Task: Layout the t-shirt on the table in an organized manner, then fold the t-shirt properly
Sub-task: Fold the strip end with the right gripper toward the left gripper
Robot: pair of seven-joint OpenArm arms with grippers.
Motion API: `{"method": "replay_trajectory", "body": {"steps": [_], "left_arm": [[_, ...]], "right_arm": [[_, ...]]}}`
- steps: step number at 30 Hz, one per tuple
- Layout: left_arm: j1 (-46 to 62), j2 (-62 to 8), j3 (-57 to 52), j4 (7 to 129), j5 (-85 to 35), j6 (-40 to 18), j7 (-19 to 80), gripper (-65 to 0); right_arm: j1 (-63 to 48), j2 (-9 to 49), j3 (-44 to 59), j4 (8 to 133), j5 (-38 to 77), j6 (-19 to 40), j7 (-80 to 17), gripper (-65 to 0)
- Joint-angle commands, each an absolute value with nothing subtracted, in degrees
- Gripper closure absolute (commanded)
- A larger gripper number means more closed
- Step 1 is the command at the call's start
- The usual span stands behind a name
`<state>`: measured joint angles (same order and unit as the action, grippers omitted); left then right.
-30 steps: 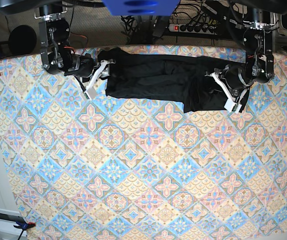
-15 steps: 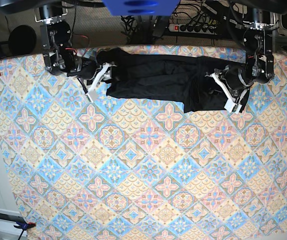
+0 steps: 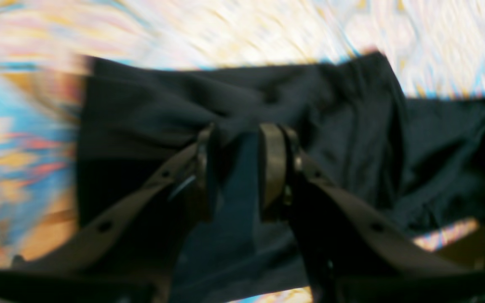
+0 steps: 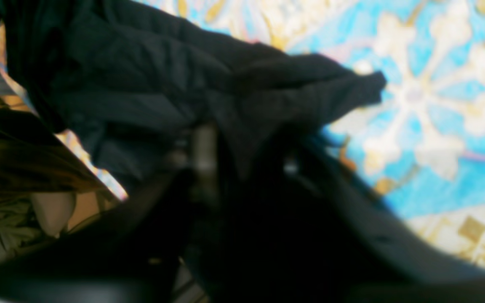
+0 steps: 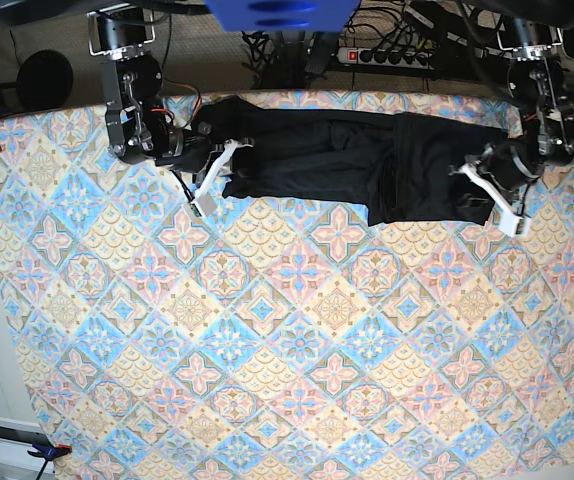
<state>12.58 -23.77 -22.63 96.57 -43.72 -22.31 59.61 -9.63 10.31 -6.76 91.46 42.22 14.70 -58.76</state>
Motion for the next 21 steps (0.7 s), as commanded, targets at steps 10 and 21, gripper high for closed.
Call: {"method": "replay_trajectory", "body": {"steps": [10,21], "left_arm": [[12.1,-23.6,-32.0,97.2,-48.5,-22.4,58.8,-14.2],[12.5,-23.9,-32.1,97.0,-48.0,-22.3,55.8,-14.2]], "right_arm": [[-11.7,10.3,-7.0,91.5,40.7,14.3,-64.4,-2.8],[-11.4,10.3,4.6,91.5,40.7,14.3,-64.0,0.0]]}}
